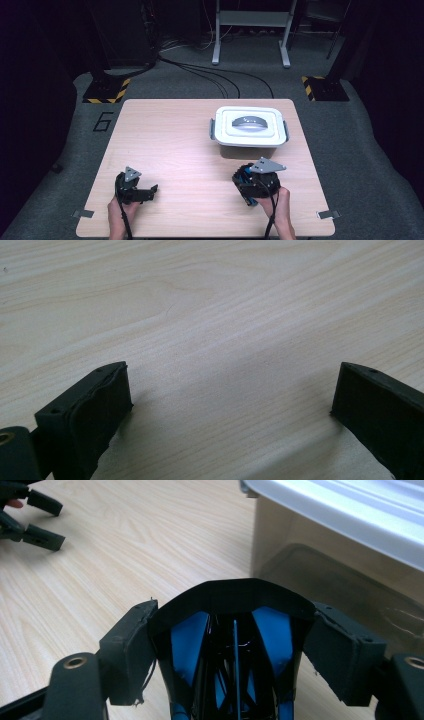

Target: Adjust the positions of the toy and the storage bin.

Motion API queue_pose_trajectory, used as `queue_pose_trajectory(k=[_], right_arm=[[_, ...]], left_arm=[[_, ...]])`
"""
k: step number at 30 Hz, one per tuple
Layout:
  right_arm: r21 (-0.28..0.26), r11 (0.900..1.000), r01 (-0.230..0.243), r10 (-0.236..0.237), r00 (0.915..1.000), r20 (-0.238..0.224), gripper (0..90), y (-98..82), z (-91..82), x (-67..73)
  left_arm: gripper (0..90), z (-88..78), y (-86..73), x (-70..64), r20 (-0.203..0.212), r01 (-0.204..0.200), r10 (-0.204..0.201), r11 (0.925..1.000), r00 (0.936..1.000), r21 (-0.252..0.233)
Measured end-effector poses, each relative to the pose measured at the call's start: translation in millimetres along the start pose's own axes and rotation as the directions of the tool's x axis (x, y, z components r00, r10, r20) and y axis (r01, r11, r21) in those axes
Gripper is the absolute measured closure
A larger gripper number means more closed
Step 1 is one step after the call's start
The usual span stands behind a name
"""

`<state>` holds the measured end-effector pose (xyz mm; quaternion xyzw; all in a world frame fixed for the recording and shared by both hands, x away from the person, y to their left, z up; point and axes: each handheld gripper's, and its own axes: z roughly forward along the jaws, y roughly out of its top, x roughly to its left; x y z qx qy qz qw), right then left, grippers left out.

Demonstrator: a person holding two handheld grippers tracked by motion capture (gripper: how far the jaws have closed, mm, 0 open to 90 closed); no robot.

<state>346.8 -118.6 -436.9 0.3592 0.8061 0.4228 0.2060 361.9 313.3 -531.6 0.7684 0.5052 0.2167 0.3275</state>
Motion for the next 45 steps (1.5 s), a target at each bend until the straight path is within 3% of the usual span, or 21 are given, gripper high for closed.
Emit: queue_pose_trajectory(k=[14,28,37,41,45], right_arm=[[-0.044,0.996,-0.079,0.084,0.9906,0.108,24.4,-14.2,-39.0,-26.6],[-0.009,0.993,-0.121,0.121,0.9736,0.194,24.4,-35.0,-66.2,-43.0],[0.049,0.989,-0.141,0.128,0.9706,0.204,24.4,-39.0,-64.8,-47.4],[0.086,0.986,-0.146,0.126,0.9709,0.204,24.4,-34.1,-53.3,-49.2],[0.152,0.975,-0.162,0.13,0.9705,0.203,24.4,-27.7,-34.9,-50.5]], left_arm=[[2.2,0.1,0.0,-0.1,0.0,0.001,-0.001,1.0,1.0,-0.001],[2.3,0.1,0.0,-0.1,-0.001,-0.001,0.001,1.0,1.0,-0.002],[2.3,0.0,-0.1,-0.3,-0.001,0.002,-0.002,1.0,1.0,-0.002],[2.3,0.0,-0.1,-0.2,0.0,0.0,0.0,1.0,1.0,-0.001],[2.4,0.2,-0.1,-0.4,0.0,0.003,-0.003,1.0,1.0,-0.005]])
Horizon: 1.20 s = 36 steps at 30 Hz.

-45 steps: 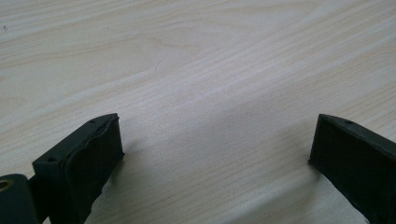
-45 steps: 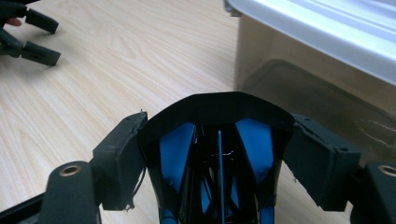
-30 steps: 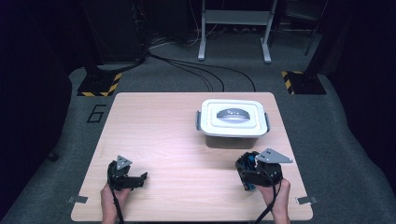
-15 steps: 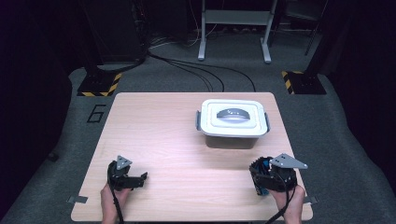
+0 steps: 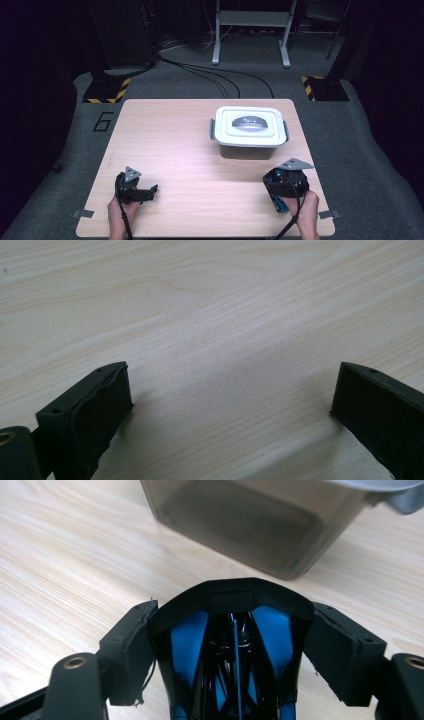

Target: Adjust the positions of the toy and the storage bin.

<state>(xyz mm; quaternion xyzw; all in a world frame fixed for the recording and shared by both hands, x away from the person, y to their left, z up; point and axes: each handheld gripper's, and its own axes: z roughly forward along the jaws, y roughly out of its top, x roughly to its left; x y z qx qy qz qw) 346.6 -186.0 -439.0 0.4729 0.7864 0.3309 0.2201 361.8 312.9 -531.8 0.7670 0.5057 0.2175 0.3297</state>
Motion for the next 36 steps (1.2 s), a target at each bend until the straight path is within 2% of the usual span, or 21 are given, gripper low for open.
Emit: queue_pose_trajectory(k=[6,7,9,13,19,21,24,26,27,29,30,33,35,36], right_arm=[[0.104,0.994,0.027,-0.028,0.9996,0.009,24.4,9.4,26.2,7.9],[0.12,0.992,0.043,-0.044,0.999,0.008,24.3,9.9,31.0,8.6],[0.168,0.983,0.076,-0.081,0.9965,0.02,24.3,9.9,42.2,11.4],[0.228,0.968,0.107,-0.114,0.9934,0.017,24.3,6.4,56.4,15.4],[0.275,0.957,0.094,-0.098,0.9952,0.0,24.1,2.2,66.6,15.7],[0.271,0.958,0.095,-0.098,0.9952,-0.004,24.0,1.3,68.9,14.7],[0.29,0.953,0.086,-0.089,0.996,-0.003,23.7,-0.1,71.2,15.0],[0.286,0.953,0.098,-0.099,0.995,-0.009,23.2,-1.7,72.8,15.1],[0.285,0.955,0.077,-0.078,0.997,-0.009,22.3,-2.2,72.5,15.3],[0.255,0.966,0.047,-0.038,0.9985,-0.041,17.0,-1.7,70.2,11.3],[0.244,0.969,0.046,-0.034,0.9979,-0.054,14.9,-1.0,68.5,8.9],[0.214,0.976,0.035,-0.022,0.9976,-0.066,10.4,1.1,61.5,5.5],[0.195,0.98,0.032,-0.015,0.9959,-0.089,2.5,2.8,54.5,2.4],[0.177,0.984,0.021,-0.007,0.9966,-0.082,2.5,3.3,51.9,0.2]], left_arm=[[2.5,-0.1,0.0,-0.2,-0.001,0.0,0.0,1.0,1.0,0.0],[2.5,-0.8,0.3,0.2,0.004,-0.003,0.003,1.0,1.0,0.009],[2.6,-0.8,0.3,0.2,0.004,-0.002,0.002,1.0,1.0,0.009],[2.7,-0.7,0.3,0.2,0.005,-0.002,0.002,1.0,1.0,0.007],[2.7,-0.7,0.3,0.3,0.005,-0.002,0.002,1.0,1.0,0.008],[2.7,-0.7,0.3,0.2,0.005,-0.002,0.002,1.0,1.0,0.008],[2.7,-0.7,0.3,0.3,0.005,-0.003,0.003,1.0,1.0,0.008],[2.8,-0.7,0.3,0.1,0.005,-0.002,0.002,1.0,1.0,0.007],[2.7,0.0,0.0,-0.2,0.0,-0.001,0.001,1.0,1.0,-0.003],[2.7,-0.8,0.3,0.3,0.007,-0.004,0.004,1.0,1.0,0.008],[2.7,0.1,-0.1,-0.4,-0.002,0.0,0.0,1.0,1.0,-0.004],[2.7,-0.9,0.2,-0.1,0.006,0.001,-0.001,1.0,1.0,0.009],[2.8,-0.1,0.1,0.0,0.003,-0.003,0.003,1.0,1.0,0.0],[2.8,-0.4,0.1,-0.3,0.0,0.0,0.0,1.0,1.0,0.001]])
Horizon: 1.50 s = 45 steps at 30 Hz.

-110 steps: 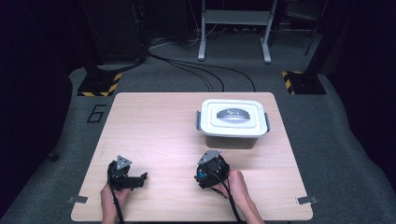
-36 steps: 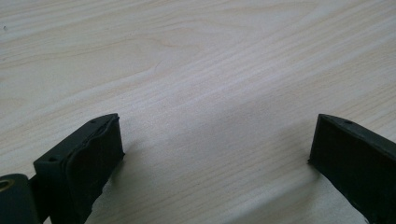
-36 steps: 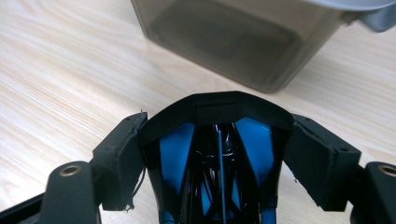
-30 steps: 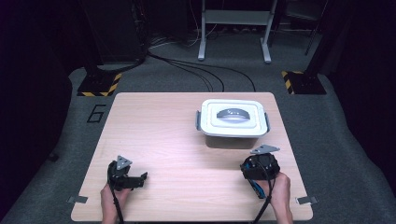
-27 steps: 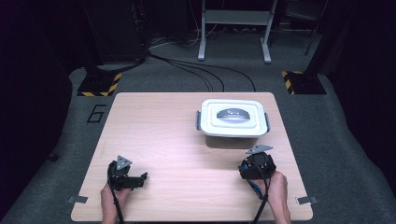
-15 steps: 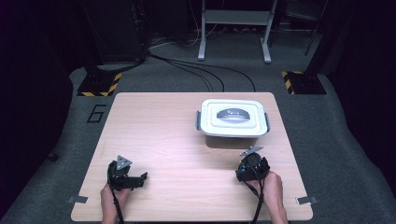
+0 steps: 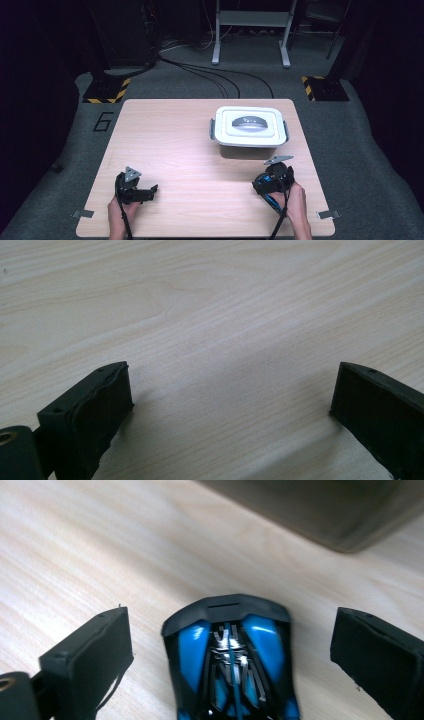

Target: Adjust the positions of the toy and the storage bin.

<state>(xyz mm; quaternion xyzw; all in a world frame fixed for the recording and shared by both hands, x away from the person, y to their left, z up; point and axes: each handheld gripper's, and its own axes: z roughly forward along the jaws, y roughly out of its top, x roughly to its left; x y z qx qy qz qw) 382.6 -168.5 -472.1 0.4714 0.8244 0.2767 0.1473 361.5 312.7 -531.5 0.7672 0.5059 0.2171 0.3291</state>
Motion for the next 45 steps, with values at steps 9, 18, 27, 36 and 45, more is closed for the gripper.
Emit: queue_pose_trajectory(k=[9,18,27,36,45], right_arm=[[-0.066,0.995,-0.075,0.077,0.9964,0.036,0.0,-1.0,-22.0,-25.7],[-0.129,0.981,-0.147,0.157,0.985,0.072,0.0,-1.1,-32.6,-55.1],[-0.154,0.971,-0.185,0.203,0.9734,0.107,0.0,3.3,-33.6,-79.1],[-0.188,0.967,-0.175,0.203,0.9684,0.144,2.8,7.0,-31.8,-89.4],[-0.223,0.96,-0.167,0.205,0.9654,0.161,5.8,11.3,-42.6,-100.1]], left_arm=[[2.8,-0.3,0.2,0.6,0.007,-0.004,0.004,1.0,1.0,0.006],[2.9,-0.4,0.2,0.5,0.008,-0.004,0.004,1.0,1.0,0.005],[3.0,-0.4,0.3,0.7,0.008,-0.006,0.006,1.0,0.9999,0.006],[3.0,-0.3,0.3,0.7,0.008,-0.006,0.006,1.0,0.9999,0.006],[3.0,0.5,0.0,-0.1,0.006,0.001,-0.001,1.0,1.0,-0.004]])
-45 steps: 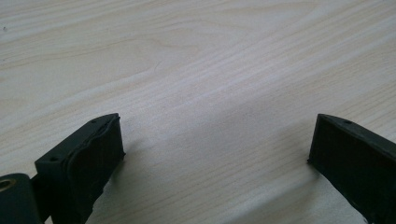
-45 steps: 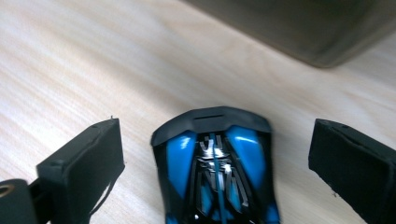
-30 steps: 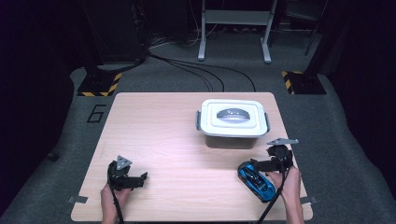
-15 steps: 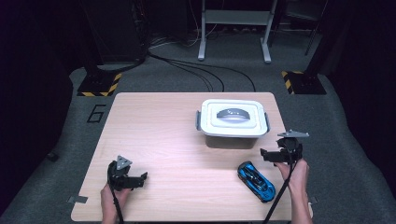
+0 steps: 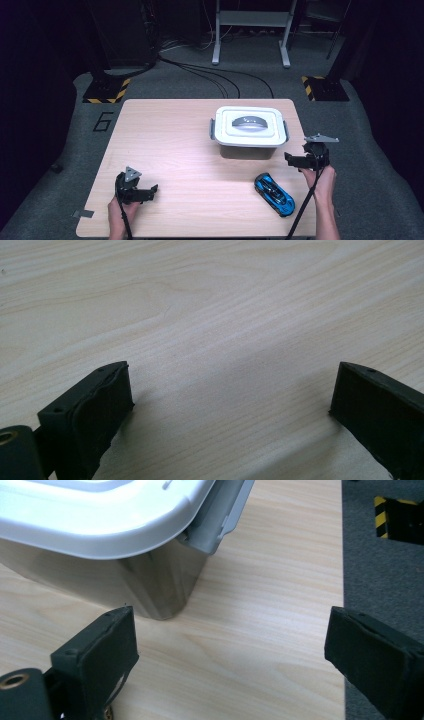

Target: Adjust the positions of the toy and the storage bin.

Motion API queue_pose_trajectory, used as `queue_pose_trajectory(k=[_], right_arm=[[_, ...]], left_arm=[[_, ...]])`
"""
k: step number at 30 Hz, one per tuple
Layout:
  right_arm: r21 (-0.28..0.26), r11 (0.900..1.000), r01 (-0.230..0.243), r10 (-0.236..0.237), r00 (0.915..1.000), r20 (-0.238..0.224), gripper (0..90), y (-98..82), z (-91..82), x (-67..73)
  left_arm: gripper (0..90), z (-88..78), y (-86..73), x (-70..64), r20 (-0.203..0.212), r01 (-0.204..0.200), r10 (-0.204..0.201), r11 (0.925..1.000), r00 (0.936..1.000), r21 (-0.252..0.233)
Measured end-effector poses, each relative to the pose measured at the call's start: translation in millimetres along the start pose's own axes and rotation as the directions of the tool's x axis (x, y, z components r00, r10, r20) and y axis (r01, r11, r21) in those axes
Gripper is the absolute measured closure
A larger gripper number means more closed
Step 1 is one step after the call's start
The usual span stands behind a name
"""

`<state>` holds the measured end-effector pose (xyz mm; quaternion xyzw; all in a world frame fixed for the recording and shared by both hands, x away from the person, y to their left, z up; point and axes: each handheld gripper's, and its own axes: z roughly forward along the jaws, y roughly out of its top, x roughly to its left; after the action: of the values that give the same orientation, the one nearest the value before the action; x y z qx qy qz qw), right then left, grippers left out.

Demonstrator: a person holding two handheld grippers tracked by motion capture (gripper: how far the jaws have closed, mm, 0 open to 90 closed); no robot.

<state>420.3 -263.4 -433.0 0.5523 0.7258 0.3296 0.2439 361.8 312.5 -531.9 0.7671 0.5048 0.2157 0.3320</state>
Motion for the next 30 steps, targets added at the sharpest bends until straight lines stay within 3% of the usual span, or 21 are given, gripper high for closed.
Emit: queue_pose_trajectory(k=[10,15,16,17,21,24,25,26,27,30], right_arm=[[-0.031,0.999,-0.025,0.024,0.9995,-0.019,7.8,3.2,4.1,-4.8],[-0.032,0.999,0.008,-0.008,1.0,-0.001,9.2,-7.3,8.8,0.4],[-0.009,1.0,-0.009,0.008,0.9997,-0.025,8.4,-9.1,11.1,-0.6],[-0.02,0.999,-0.028,0.027,0.9989,-0.038,8.6,-10.9,11.2,-3.0],[-0.02,0.999,-0.036,0.035,0.9984,-0.045,8.2,-10.6,7.1,-6.8],[-0.056,0.997,-0.058,0.055,0.9972,-0.05,8.9,-7.2,-0.6,-12.8],[-0.05,0.997,-0.06,0.057,0.997,-0.052,6.9,-5.1,-2.5,-14.8],[-0.04,0.995,-0.09,0.087,0.9924,-0.087,6.3,-1.9,-3.4,-18.8],[-0.058,0.993,-0.107,0.101,0.99,-0.098,6.7,1.1,-6.4,-21.8],[-0.081,0.991,-0.111,0.104,0.9907,-0.089,6.7,14.1,-13.5,-27.3]], left_arm=[[3.0,-0.2,0.1,0.3,-0.002,-0.005,0.005,1.0,1.0,0.001],[2.9,-0.2,0.2,0.4,-0.002,-0.005,0.005,1.0,1.0,0.003],[2.9,-0.1,0.1,0.4,-0.001,-0.006,0.006,1.0,1.0,0.002],[2.9,0.0,0.1,0.2,-0.002,-0.004,0.004,1.0,1.0,0.001],[2.9,-0.1,0.3,0.5,-0.002,-0.007,0.007,1.0,1.0,0.002],[2.9,-0.1,0.3,0.5,-0.002,-0.007,0.007,1.0,1.0,0.002],[2.9,-0.1,0.2,0.3,-0.002,-0.006,0.006,1.0,1.0,0.001],[2.9,0.3,0.1,0.0,-0.005,-0.005,0.005,1.0,1.0,-0.003],[2.9,-0.1,0.3,0.4,-0.001,-0.007,0.007,1.0,1.0,0.003],[2.9,0.0,0.3,0.4,-0.002,-0.007,0.007,1.0,1.0,0.002]])
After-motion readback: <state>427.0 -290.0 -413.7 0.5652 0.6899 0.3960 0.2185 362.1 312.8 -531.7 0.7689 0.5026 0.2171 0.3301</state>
